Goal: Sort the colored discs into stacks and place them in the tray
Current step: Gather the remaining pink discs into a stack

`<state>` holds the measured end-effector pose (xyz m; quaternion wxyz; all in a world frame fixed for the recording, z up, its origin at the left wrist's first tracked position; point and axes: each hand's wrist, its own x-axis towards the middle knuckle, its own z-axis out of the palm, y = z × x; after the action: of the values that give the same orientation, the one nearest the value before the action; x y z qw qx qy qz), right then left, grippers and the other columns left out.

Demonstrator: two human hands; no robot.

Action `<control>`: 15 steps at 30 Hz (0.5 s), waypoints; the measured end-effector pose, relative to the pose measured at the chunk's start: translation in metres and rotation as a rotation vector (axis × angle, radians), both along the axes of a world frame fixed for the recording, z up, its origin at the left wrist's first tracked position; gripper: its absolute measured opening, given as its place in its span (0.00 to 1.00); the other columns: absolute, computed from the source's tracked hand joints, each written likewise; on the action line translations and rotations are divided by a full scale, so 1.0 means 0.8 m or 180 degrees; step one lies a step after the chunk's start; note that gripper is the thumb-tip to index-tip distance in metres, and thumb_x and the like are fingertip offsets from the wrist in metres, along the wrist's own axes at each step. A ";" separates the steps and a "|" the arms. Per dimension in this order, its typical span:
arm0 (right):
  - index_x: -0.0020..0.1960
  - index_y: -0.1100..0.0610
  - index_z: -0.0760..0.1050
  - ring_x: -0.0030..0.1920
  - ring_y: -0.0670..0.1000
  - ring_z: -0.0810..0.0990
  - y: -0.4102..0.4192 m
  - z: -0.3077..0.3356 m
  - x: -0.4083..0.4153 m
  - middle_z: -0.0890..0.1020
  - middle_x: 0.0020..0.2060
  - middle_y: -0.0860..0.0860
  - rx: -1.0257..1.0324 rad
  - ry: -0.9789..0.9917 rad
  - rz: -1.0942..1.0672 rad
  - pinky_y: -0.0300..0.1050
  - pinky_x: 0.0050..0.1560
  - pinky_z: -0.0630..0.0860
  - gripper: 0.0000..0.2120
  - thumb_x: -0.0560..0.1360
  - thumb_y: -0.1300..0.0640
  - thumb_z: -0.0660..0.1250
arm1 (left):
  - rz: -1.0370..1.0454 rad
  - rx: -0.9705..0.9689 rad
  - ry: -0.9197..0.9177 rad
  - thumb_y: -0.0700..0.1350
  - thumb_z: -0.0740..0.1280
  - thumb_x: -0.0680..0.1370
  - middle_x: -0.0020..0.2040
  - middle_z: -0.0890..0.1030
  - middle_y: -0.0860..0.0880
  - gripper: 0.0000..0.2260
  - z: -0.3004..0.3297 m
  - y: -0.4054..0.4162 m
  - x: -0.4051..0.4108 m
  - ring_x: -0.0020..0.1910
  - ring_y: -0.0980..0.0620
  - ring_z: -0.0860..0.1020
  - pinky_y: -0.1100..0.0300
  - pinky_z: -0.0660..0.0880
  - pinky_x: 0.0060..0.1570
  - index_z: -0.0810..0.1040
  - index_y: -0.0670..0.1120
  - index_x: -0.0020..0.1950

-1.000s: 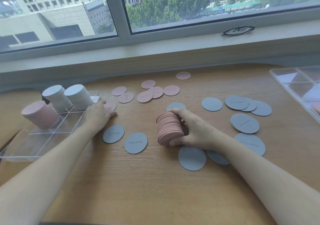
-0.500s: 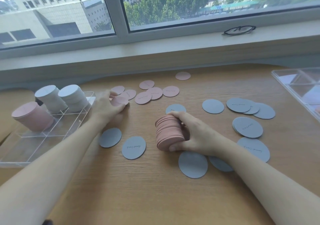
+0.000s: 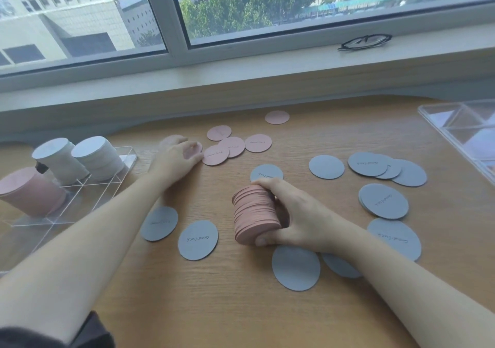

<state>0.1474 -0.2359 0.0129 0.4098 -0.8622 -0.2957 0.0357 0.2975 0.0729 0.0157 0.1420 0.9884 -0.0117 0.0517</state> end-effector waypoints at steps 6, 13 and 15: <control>0.72 0.43 0.61 0.63 0.40 0.71 0.001 0.000 0.000 0.72 0.62 0.37 -0.0024 0.0009 -0.0002 0.43 0.64 0.70 0.43 0.64 0.40 0.79 | 0.0062 0.0208 0.0297 0.62 0.66 0.77 0.70 0.70 0.45 0.28 0.017 0.001 0.007 0.68 0.41 0.65 0.50 0.62 0.69 0.71 0.50 0.74; 0.74 0.44 0.60 0.65 0.40 0.70 0.001 0.004 -0.002 0.71 0.64 0.38 -0.0088 0.0079 -0.0033 0.43 0.67 0.69 0.45 0.64 0.42 0.80 | 0.0129 -0.0571 0.0573 0.59 0.75 0.72 0.70 0.65 0.46 0.27 0.017 0.007 -0.039 0.69 0.47 0.67 0.53 0.66 0.64 0.73 0.50 0.66; 0.75 0.45 0.60 0.65 0.40 0.70 0.001 0.004 -0.001 0.71 0.64 0.38 -0.0092 0.0084 -0.0041 0.44 0.67 0.69 0.45 0.64 0.42 0.80 | 0.0069 -0.0692 0.0399 0.55 0.74 0.74 0.65 0.68 0.45 0.21 0.008 0.008 -0.058 0.66 0.45 0.69 0.53 0.66 0.62 0.73 0.48 0.62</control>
<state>0.1462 -0.2351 0.0157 0.4014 -0.8693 -0.2841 0.0487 0.2514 0.0796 0.0223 0.2481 0.9686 0.0135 -0.0077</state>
